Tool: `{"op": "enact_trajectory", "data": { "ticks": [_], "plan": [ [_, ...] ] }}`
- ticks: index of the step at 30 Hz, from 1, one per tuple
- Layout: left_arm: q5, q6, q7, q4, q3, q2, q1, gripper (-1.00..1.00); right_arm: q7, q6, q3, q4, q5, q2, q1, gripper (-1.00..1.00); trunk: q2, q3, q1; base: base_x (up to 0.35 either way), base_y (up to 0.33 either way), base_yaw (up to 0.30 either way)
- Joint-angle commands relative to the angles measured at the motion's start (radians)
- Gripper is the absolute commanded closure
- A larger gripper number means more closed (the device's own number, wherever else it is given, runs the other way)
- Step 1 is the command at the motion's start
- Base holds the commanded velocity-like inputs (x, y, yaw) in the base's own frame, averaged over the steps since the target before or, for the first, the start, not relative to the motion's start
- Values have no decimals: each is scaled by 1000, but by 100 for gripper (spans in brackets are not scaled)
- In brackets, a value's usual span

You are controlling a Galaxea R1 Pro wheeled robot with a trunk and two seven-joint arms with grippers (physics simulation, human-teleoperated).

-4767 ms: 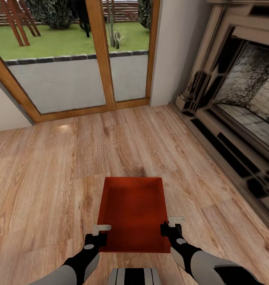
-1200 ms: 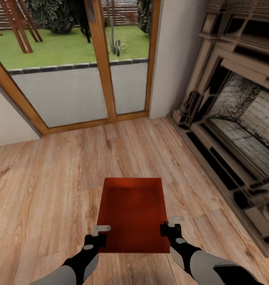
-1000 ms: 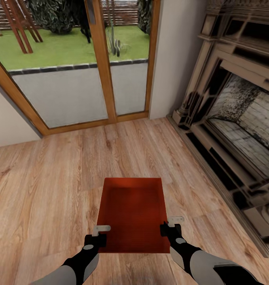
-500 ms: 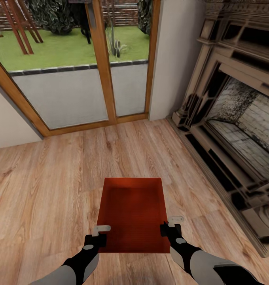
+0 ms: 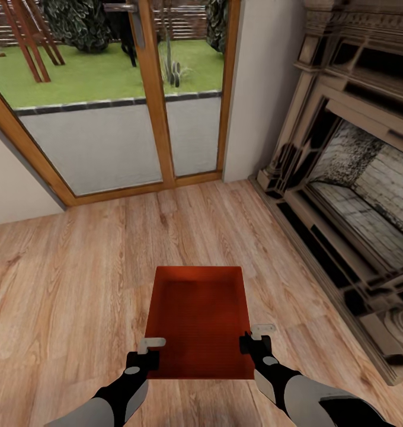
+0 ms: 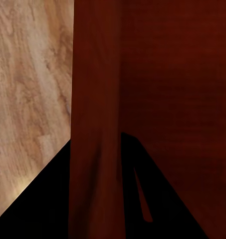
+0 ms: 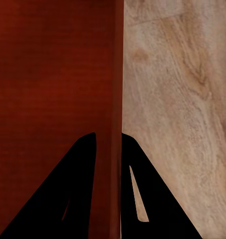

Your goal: Move the two storage containers from the living room to the garage. In the garage, place one container on the floor and stack the other container on top of it (either order is fine).

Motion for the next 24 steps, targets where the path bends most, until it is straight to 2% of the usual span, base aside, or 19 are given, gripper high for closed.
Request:
{"op": "enact_trajectory", "data": {
  "ticks": [1,24],
  "plan": [
    [-7,-11,22,-2,11,0,-1,100,-6,-3,-29,5,-8,0,0,100,7,3,-4,0,0,0],
    [-5,-11,22,-2,10,0,-1,100,-6,-4,-29,5,-6,-1,0,100,168,75,-92,0,0,0]
  ]
}}
